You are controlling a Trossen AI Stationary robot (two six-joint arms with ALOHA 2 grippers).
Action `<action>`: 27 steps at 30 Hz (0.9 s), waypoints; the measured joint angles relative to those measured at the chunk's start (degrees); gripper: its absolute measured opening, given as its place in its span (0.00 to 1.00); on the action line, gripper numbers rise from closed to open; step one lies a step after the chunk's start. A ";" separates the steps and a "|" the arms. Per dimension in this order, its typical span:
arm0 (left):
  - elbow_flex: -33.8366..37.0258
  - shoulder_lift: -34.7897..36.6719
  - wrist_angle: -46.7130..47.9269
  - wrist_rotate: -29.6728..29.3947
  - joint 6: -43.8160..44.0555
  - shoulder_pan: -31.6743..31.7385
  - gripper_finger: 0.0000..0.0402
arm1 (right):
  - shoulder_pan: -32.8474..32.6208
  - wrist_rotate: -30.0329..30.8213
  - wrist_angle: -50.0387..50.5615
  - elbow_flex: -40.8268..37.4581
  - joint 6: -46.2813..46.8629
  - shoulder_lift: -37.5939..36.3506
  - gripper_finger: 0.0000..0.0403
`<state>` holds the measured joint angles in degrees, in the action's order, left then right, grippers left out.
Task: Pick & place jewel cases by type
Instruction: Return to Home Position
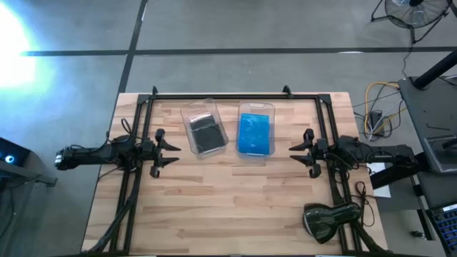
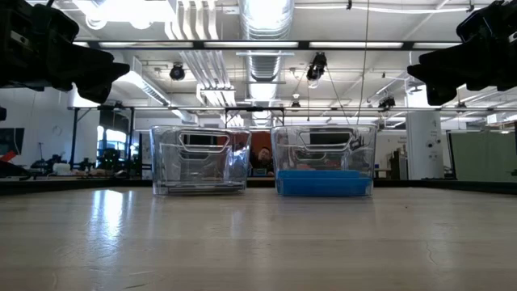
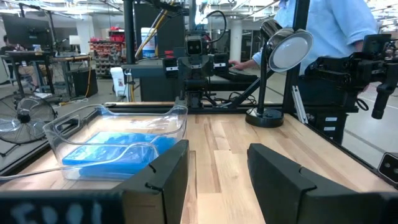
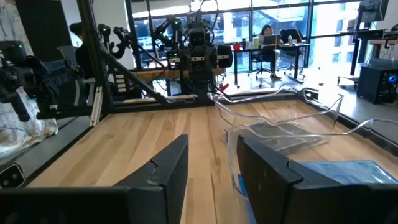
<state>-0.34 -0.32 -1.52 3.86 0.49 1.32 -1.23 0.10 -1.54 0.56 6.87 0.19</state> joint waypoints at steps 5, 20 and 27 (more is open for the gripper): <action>0.00 0.00 0.00 -0.02 0.00 0.00 0.37 | 0.00 0.00 0.00 0.00 0.00 0.00 0.31; 0.00 0.00 0.00 -0.07 -0.02 0.00 0.37 | 0.00 0.00 0.00 -0.02 -0.01 -0.02 0.34; 0.00 0.00 0.00 -0.07 -0.02 0.00 0.37 | 0.00 0.00 0.00 -0.02 -0.01 0.00 0.32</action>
<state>-0.34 -0.32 -1.52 3.79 0.47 1.32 -1.23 0.10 -1.54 0.54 6.86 0.19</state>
